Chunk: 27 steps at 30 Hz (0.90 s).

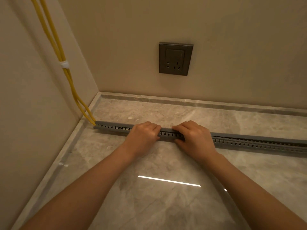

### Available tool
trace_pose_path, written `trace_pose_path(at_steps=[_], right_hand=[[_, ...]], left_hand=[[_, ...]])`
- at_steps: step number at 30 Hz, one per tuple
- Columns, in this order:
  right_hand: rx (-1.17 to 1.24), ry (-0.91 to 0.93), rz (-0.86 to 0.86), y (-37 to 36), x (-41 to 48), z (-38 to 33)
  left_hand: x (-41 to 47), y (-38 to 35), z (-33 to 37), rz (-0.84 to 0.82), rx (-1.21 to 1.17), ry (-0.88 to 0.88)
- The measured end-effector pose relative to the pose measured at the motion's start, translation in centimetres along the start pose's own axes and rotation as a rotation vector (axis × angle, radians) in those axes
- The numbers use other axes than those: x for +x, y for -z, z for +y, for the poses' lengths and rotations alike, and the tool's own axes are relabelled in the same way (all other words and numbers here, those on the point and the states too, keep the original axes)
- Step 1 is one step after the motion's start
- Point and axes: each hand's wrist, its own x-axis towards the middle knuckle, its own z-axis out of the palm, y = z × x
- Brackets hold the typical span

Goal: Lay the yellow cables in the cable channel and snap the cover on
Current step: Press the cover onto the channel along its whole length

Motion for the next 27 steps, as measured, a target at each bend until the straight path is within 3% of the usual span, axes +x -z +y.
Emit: trace_pose_path(at_steps=[8,17,23,27], right_hand=[[-0.039,0.027,0.075,0.3,-1.4,2.1],[-0.023,0.079,0.000,0.8,-0.5,2.4],[-0.040,-0.007,-0.145,1.4,0.3,2.0],[-0.052,-0.081,-0.148,1.5,0.4,1.4]], left_hand=[[0.2,-0.8,-0.1,-0.035,0.001,0.025],[0.3,-0.9,0.0,-0.019,-0.032,0.072],[0.9,-1.1,0.2,-0.064,-0.021,0.158],[2.1,-0.7,1.5,-0.149,0.074,0.046]])
